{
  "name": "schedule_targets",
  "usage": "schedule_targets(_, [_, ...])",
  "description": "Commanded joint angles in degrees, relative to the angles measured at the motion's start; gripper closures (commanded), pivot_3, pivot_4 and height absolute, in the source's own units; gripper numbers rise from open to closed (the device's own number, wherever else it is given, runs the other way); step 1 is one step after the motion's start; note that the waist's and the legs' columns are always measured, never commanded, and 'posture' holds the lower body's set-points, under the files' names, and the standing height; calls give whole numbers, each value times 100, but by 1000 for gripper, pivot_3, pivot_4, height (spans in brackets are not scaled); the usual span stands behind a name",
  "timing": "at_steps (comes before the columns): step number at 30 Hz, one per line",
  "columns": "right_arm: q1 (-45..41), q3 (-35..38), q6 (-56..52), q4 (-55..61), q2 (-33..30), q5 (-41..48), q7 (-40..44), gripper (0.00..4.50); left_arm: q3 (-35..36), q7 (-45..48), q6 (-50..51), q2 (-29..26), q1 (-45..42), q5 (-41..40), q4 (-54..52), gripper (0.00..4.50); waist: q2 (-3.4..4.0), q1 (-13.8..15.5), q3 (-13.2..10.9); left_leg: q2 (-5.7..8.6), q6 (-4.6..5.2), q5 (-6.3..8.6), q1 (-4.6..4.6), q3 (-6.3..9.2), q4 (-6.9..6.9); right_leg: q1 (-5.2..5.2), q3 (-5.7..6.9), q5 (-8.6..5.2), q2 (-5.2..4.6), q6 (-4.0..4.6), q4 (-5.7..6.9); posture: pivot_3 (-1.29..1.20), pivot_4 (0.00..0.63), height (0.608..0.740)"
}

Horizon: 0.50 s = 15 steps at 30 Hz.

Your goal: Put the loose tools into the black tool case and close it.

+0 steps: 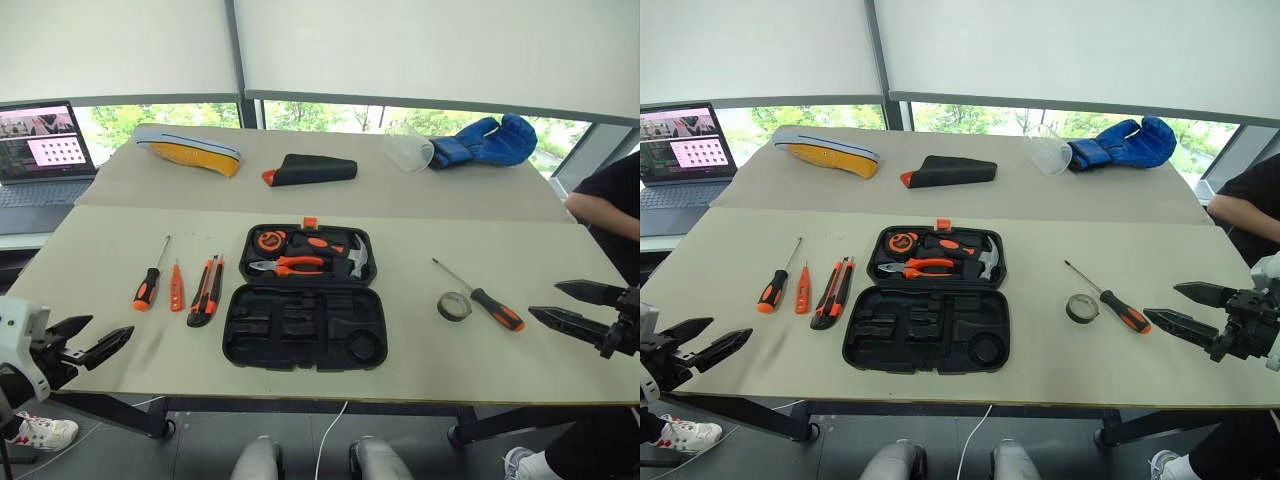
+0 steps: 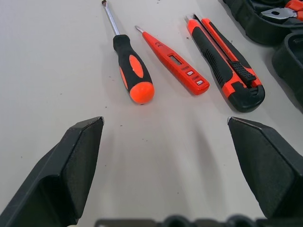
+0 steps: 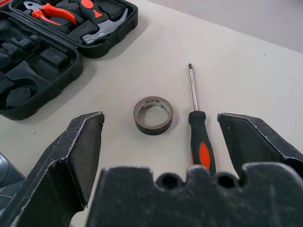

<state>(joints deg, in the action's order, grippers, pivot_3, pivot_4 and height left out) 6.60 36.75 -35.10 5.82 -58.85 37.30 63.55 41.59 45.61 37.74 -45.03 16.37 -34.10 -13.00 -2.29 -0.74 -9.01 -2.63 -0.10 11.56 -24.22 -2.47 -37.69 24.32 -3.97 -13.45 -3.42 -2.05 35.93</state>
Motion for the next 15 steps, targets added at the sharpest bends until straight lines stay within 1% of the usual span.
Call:
schedule_targets(1, [-163, 145, 9, 199, -89, 72, -52, 50, 83, -120, 186, -254, -271, -66, 71, 0, 0, 0, 0, 0, 0, 0, 0, 0, 0, 0, 0, 0, 0, 0, 0, 0, 150, 734])
schedule_targets(3, [-519, 65, -176, 583, -212, 268, -204, 50, -225, -315, 713, -674, -833, -23, 373, 0, 0, 12, -2, 0, 0, 0, 2, 0, -1, 1, 0, 0, 1, 0, 8, 0, 150, 734])
schedule_targets(5, [-1034, -136, -478, 866, -233, 592, -386, 50, -587, -414, 1089, -928, -1323, 46, 724, 0, 6, 4, -5, 4, -1, 0, 1, 0, -5, 8, 3, 3, 5, 3, 19, 0, 150, 734])
schedule_targets(7, [-1500, -439, -663, 1121, -222, 825, -474, 50, -978, -479, 1283, -1034, -1786, 149, 1153, 0, 14, -6, -6, 2, -12, 6, 9, -2, -5, 6, 2, 10, 9, 3, 19, 0, 150, 734])
schedule_targets(8, [-1648, -601, -707, 1283, -234, 896, -460, 50, -1194, -480, 1273, -1076, -1981, 254, 1352, 0, 18, -16, -4, 1, -33, 19, 16, -3, -5, 1, 2, 10, 9, 3, 18, 0, 150, 734])
schedule_targets(10, [-1865, -869, -774, 1575, -237, 1013, -446, 50, -1581, -450, 1160, -1130, -2288, 479, 1675, 0, 14, -34, -6, -3, -30, 17, 25, -9, -2, -4, 3, 8, 13, 7, 17, 0, 150, 734])
schedule_targets(12, [-2072, -1117, -812, 1856, -199, 1148, -486, 50, -1944, -440, 1100, -1156, -2624, 683, 2028, 0, 10, -38, -8, -9, -2, 1, 19, -13, 2, 1, 3, 4, 18, 15, 15, 0, 150, 734])
schedule_targets(14, [-2295, -1405, -800, 2160, -133, 1253, -521, 50, -2323, -418, 1167, -1170, -3074, 858, 2481, 0, 7, -20, -10, -9, -7, 5, -4, -14, 3, 22, 4, 24, 19, 3, 19, 0, 150, 734])
schedule_targets(15, [-2383, -1509, -793, 2265, -104, 1297, -545, 50, -2469, -397, 1212, -1181, -3256, 924, 2674, 0, 6, -11, -11, -8, -8, 6, -11, -13, 3, 30, 6, 35, 19, 12, 20, 0, 150, 734])
